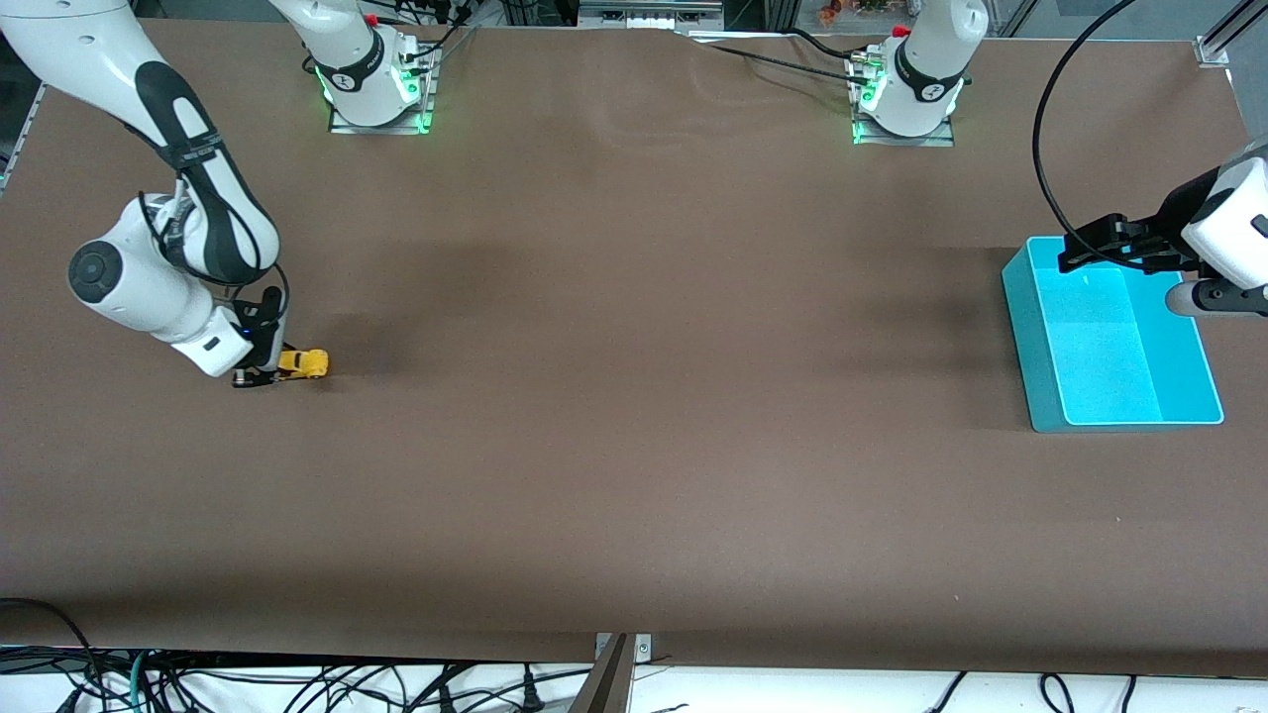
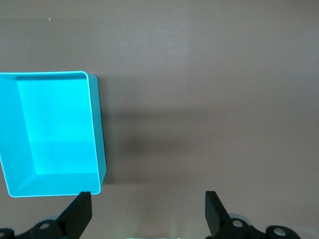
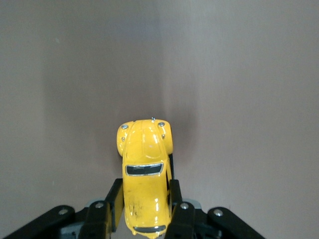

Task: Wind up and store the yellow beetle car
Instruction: 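Press the car onto the table and drag it backward with the right gripper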

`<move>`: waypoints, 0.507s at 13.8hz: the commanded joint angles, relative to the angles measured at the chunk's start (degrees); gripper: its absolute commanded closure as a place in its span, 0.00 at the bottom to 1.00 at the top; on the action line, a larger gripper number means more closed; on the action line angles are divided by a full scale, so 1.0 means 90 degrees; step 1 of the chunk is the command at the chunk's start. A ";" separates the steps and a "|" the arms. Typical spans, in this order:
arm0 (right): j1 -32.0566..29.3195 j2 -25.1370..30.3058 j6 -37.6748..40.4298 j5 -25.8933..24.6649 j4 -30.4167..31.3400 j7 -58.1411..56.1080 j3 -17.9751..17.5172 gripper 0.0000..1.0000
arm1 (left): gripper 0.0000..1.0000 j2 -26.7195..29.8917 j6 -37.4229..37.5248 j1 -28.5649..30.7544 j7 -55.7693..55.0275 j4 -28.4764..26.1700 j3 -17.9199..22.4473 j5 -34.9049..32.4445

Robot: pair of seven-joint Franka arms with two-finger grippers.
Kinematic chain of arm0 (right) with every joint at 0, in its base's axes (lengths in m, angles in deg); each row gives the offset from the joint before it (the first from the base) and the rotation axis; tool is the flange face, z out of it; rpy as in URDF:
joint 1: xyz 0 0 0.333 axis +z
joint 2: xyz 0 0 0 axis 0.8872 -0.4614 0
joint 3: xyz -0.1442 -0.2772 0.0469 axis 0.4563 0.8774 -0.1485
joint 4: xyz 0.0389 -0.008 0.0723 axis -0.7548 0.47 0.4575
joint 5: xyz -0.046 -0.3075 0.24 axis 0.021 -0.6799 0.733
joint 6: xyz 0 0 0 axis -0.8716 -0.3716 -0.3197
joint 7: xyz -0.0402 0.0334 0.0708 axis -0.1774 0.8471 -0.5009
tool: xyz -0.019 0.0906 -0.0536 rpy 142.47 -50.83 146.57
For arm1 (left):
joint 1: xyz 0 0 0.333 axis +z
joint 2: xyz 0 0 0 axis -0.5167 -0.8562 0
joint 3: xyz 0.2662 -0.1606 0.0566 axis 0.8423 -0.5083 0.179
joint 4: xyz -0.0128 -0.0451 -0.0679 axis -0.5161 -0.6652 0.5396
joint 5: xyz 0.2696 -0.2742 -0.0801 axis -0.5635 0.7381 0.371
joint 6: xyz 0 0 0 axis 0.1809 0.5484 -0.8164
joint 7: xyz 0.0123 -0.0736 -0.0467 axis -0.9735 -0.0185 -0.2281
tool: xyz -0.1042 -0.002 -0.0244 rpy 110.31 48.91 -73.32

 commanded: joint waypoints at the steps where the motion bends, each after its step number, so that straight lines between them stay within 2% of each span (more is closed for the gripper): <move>1: -0.0045 -0.0381 -0.0046 0.0022 0.0143 -0.0117 0.0140 0.94 | 0.00 -0.0017 -0.0007 0.0024 0.0119 0.0068 -0.0010 -0.0072; 5: -0.0055 -0.0381 -0.0046 0.0012 0.0105 -0.0058 0.0160 0.92 | 0.00 -0.0017 -0.0007 0.0024 0.0119 0.0068 -0.0010 -0.0072; 7: -0.0055 -0.0361 -0.0046 0.0012 0.0075 -0.0068 0.0150 0.84 | 0.00 -0.0017 -0.0007 0.0024 0.0119 0.0068 -0.0010 -0.0072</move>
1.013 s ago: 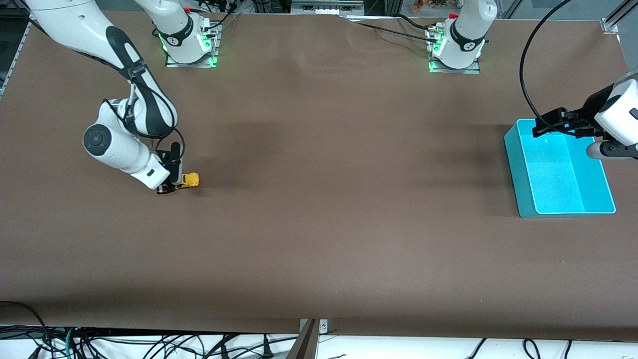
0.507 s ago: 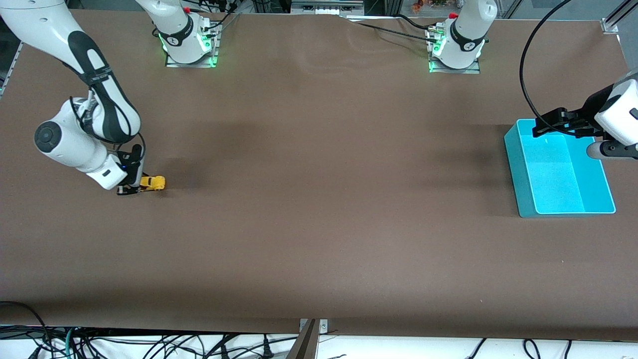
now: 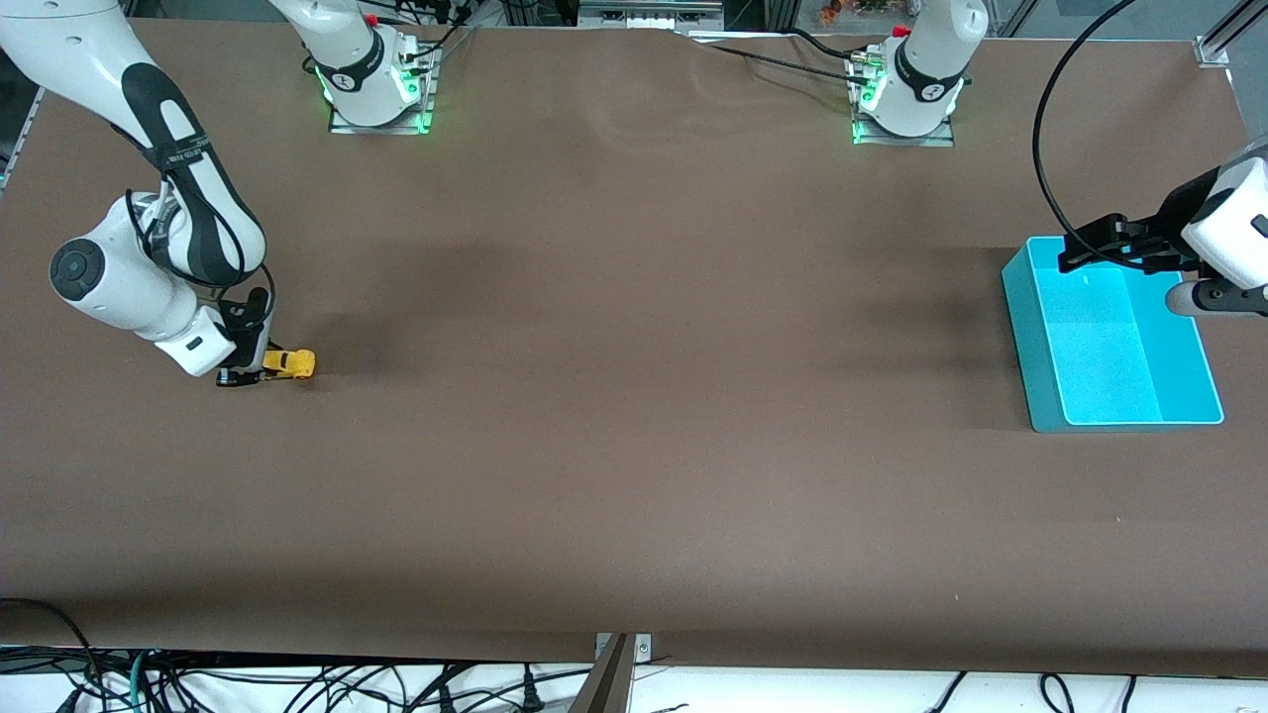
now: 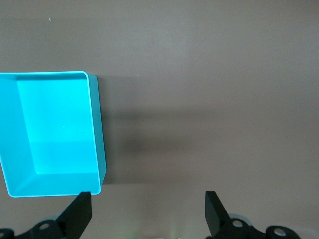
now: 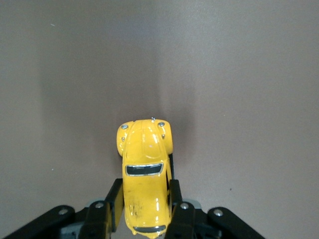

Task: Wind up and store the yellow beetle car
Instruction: 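Press the car onto the table and drag it backward with the right gripper, then open the right gripper to release the car, then raise it to rest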

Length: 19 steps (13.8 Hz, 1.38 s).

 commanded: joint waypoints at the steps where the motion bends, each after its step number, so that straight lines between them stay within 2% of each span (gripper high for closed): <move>1: -0.0036 -0.0347 -0.0030 -0.0009 0.0044 -0.0066 0.0102 0.77 | 0.00 -0.0017 -0.0007 0.0024 0.0119 0.0068 -0.0010 -0.0072; 4: -0.0036 -0.0318 0.0165 -0.0038 -0.0073 -0.0076 0.0053 0.35 | 0.00 -0.0017 -0.0007 0.0024 0.0119 0.0068 -0.0010 -0.0072; 6: -0.0036 -0.0279 0.0428 -0.0048 -0.0258 -0.0105 0.0024 0.18 | 0.00 -0.0017 -0.0007 0.0024 0.0119 0.0068 -0.0010 -0.0072; 7: -0.0036 -0.0278 0.0623 -0.0048 -0.0395 -0.0105 -0.0073 0.00 | 0.00 -0.0017 -0.0007 0.0024 0.0119 0.0068 -0.0010 -0.0072; 15: -0.0017 0.0131 0.2615 -0.0068 -0.1733 -0.0037 -0.0474 0.00 | 0.00 -0.0027 -0.0007 0.0024 0.0119 0.0068 -0.0010 -0.0072; 19: -0.0007 0.0950 0.2949 -0.0048 -0.1822 0.0574 -0.0650 0.00 | 0.00 -0.0027 -0.0007 0.0015 0.0128 0.0068 -0.0010 -0.0072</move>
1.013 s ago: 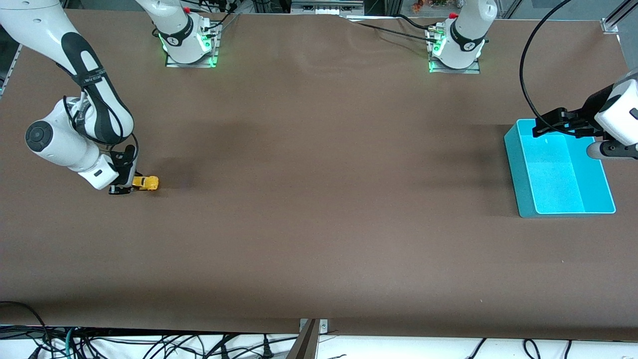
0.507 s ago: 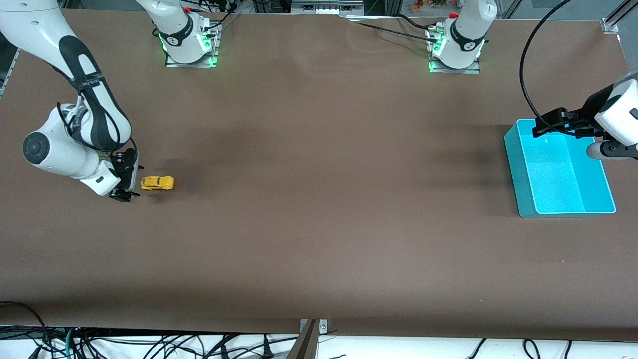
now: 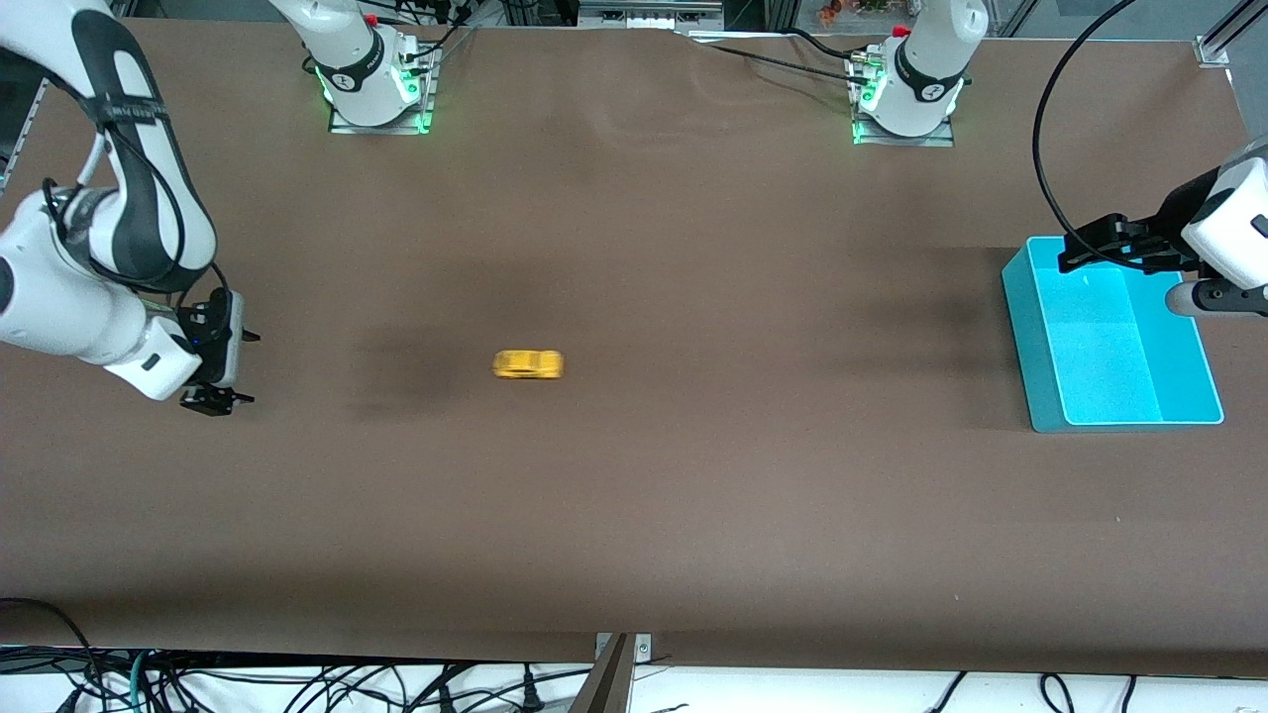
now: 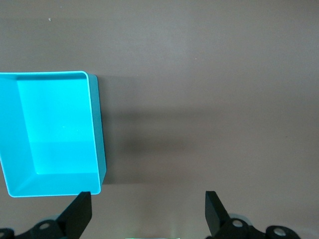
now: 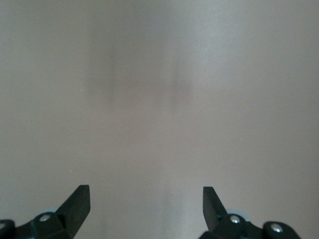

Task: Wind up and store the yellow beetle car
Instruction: 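Open the right gripper to release the car, then raise it to rest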

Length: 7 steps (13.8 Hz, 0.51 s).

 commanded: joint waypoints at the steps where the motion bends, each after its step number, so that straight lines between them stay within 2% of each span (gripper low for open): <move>1: -0.0044 0.0727 0.0353 -0.0036 0.0071 0.1195 -0.0114 0.00 | 0.00 -0.0025 -0.0007 0.0015 0.0128 0.0068 -0.0010 -0.0062; 3: -0.0044 0.1041 0.0539 -0.0026 0.0042 0.1796 -0.0308 0.00 | 0.00 -0.0025 -0.0007 0.0005 0.0119 0.0068 -0.0020 -0.0043; 7: -0.0034 0.1462 0.1017 -0.0065 -0.0056 0.3619 -0.0378 0.00 | 0.00 -0.0025 -0.0007 -0.0064 0.0128 0.0068 -0.0039 -0.0052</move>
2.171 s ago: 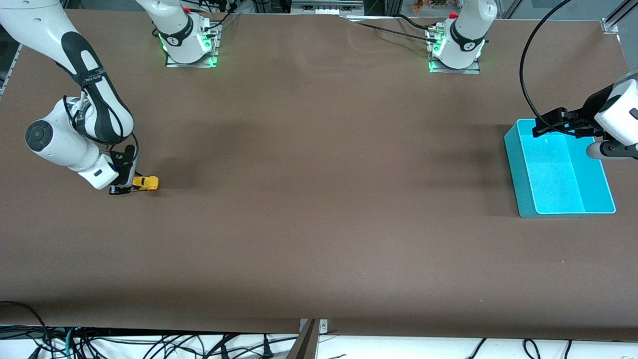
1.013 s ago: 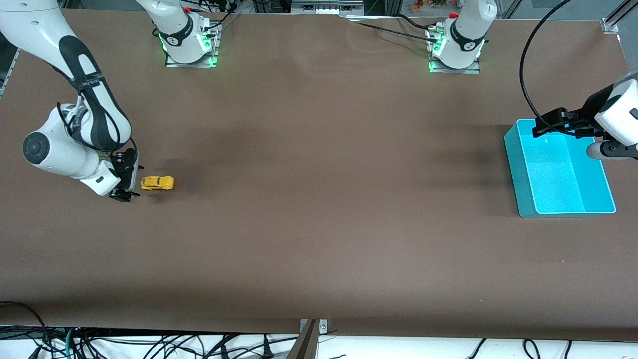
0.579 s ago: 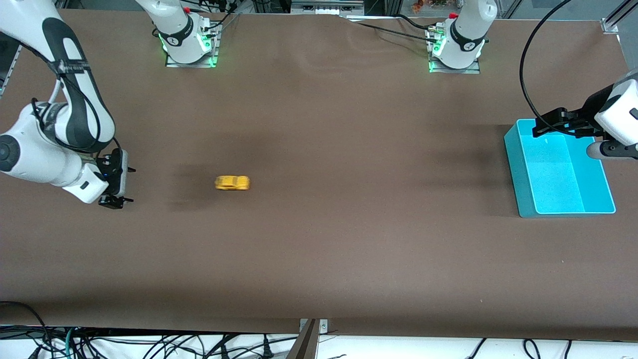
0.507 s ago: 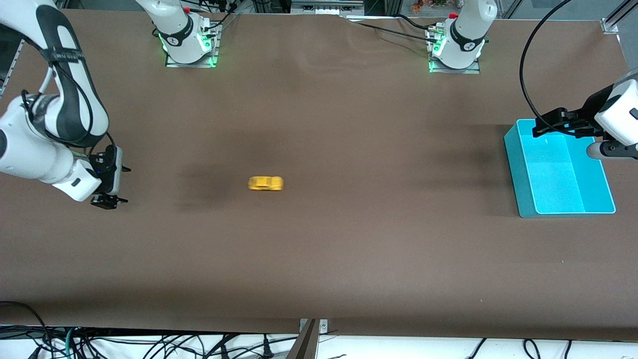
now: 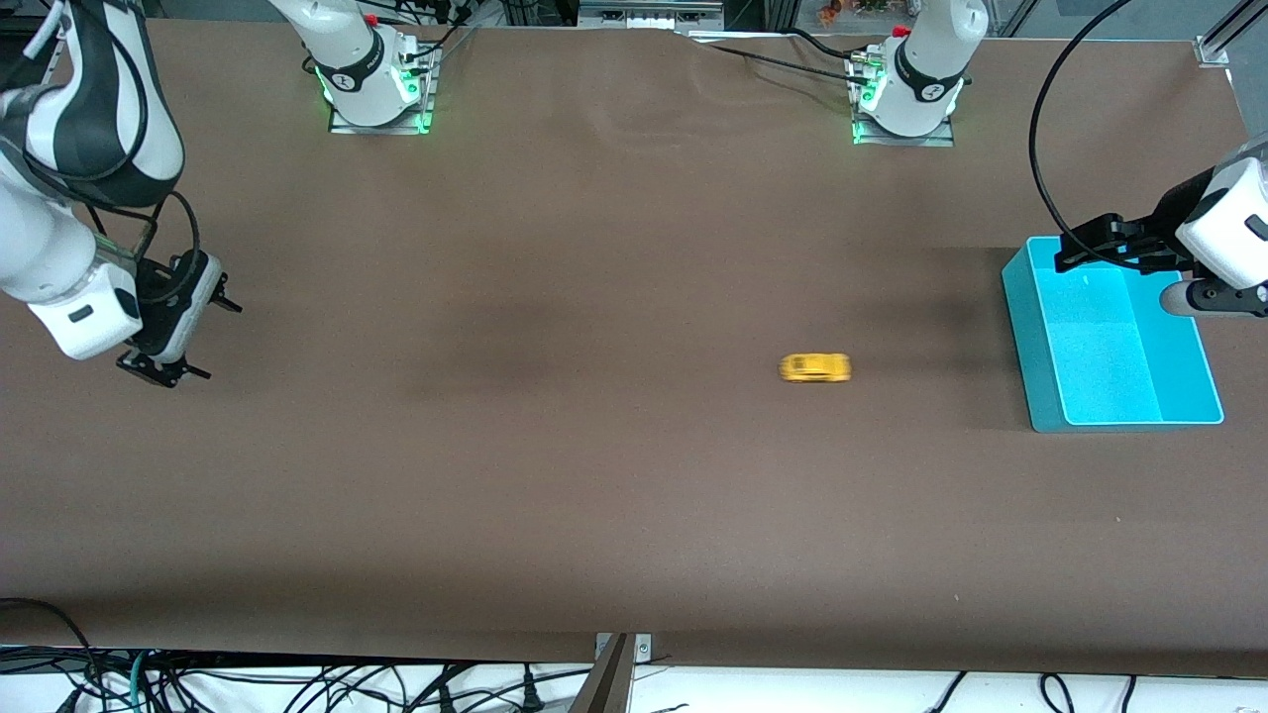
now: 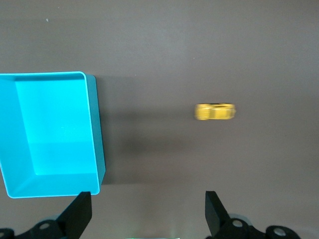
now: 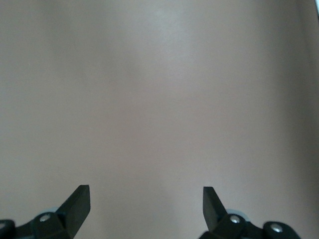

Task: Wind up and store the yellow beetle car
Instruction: 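Open the right gripper to release the car, then raise it to rest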

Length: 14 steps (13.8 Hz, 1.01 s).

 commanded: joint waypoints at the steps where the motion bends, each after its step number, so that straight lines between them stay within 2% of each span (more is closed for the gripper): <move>1: -0.0034 0.0323 0.0390 -0.0063 -0.0016 0.1444 -0.0046 0.00 | 0.00 -0.0070 -0.0007 0.0008 0.0138 0.0068 -0.0017 -0.0052; 5: 0.0082 0.0821 0.0977 -0.0063 -0.0035 0.4139 -0.0036 0.00 | 0.00 -0.0139 0.0246 -0.0021 0.0507 -0.0009 -0.0075 -0.0043; 7: 0.0190 0.0900 0.1259 -0.0082 -0.0209 0.5214 -0.0036 0.00 | 0.00 -0.0149 0.0374 0.0057 0.1237 -0.0068 -0.0358 -0.0082; 10: 0.0229 0.0919 0.1757 -0.0092 -0.0561 0.6291 -0.0036 0.00 | 0.00 -0.0168 0.0345 0.0038 0.2779 -0.0370 -0.0368 -0.0150; 14: 0.0229 0.0929 0.2403 -0.0063 -0.1069 0.7102 -0.0036 0.00 | 0.00 -0.0207 0.0102 0.0174 0.4538 -0.1043 -0.0368 -0.0150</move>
